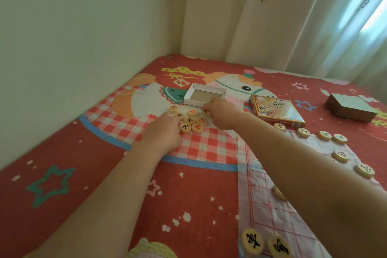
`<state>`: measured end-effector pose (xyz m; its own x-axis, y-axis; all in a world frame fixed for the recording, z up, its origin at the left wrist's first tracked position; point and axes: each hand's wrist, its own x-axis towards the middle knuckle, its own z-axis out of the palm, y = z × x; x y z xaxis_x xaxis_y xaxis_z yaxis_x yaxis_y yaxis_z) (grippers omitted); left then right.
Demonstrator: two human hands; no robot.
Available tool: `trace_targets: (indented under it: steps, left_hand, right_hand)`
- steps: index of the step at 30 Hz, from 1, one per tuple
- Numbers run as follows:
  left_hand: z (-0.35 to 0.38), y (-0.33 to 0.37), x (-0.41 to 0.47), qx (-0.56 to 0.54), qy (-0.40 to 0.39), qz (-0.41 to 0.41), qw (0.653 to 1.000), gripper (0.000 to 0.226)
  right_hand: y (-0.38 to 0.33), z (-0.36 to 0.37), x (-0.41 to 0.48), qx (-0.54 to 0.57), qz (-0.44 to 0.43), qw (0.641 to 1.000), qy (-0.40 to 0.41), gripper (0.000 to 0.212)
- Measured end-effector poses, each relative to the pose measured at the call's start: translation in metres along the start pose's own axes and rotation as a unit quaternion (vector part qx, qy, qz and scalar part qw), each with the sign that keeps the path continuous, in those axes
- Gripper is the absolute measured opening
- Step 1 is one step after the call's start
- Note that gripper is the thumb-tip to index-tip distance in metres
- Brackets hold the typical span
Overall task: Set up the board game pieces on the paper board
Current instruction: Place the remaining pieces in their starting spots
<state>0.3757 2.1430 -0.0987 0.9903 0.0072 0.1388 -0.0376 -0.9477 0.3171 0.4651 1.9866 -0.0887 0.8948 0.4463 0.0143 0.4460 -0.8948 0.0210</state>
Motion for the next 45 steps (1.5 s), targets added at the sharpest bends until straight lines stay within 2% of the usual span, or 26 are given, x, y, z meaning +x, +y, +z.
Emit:
trace_targets:
  steps: [2,6,9,11,16,20,23,25,27,30,33,38,42,45]
  left_hand:
    - [0.0,-0.001,0.002,0.007,-0.016,-0.004,1.0,0.037]
    - [-0.006,-0.003,0.004,-0.012,-0.027,0.004,1.0,0.029]
    - [-0.012,0.002,0.005,-0.065,0.007,0.004,0.998,0.032]
    - [-0.011,0.011,0.008,-0.076,0.023,0.018,0.997,0.034]
    - [0.001,0.023,0.013,-0.001,-0.07,0.023,0.997,0.036]
    - [0.004,0.021,0.014,0.011,-0.074,0.031,0.997,0.031]
    - [-0.006,0.012,0.014,-0.041,-0.026,-0.008,0.999,0.03]
    - [-0.016,-0.002,0.015,-0.057,0.009,-0.047,0.997,0.033]
    - [-0.023,-0.014,0.016,-0.041,-0.005,-0.067,0.997,0.032]
    - [-0.019,-0.02,0.015,-0.02,-0.069,-0.073,0.995,0.031]
    - [-0.015,-0.019,0.015,-0.003,-0.084,-0.06,0.995,0.032]
    - [-0.016,-0.025,0.016,-0.007,-0.056,-0.06,0.997,0.025]
    - [-0.021,-0.022,0.02,-0.069,0.017,-0.06,0.996,0.035]
    - [-0.017,-0.013,0.027,-0.051,0.03,-0.045,0.997,0.034]
  right_hand:
    - [0.001,0.002,0.003,-0.005,0.001,1.0,-0.023,0.035]
    - [0.004,-0.006,0.004,0.017,-0.018,0.999,-0.026,0.035]
    - [0.004,-0.014,0.0,0.061,-0.041,0.997,0.002,0.03]
    - [-0.001,-0.017,-0.005,0.064,-0.071,0.995,-0.015,0.029]
    - [-0.013,-0.014,-0.011,0.04,-0.097,0.992,-0.069,0.031]
    - [-0.011,-0.014,-0.009,0.056,-0.082,0.993,-0.056,0.03]
    - [-0.011,-0.018,-0.011,0.106,-0.09,0.989,-0.041,0.031]
    - [-0.016,-0.021,-0.015,0.115,-0.099,0.986,-0.062,0.03]
    - [-0.024,-0.021,-0.019,0.09,-0.109,0.985,-0.1,0.028]
    - [-0.033,-0.019,-0.021,0.066,-0.12,0.983,-0.123,0.025]
    - [-0.033,-0.019,-0.021,0.068,-0.118,0.984,-0.116,0.023]
    - [-0.029,-0.016,-0.018,0.094,-0.099,0.987,-0.088,0.025]
    - [-0.029,-0.021,-0.005,0.119,-0.077,0.99,-0.023,0.025]
    - [-0.04,-0.021,0.003,0.104,-0.068,0.992,-0.018,0.026]
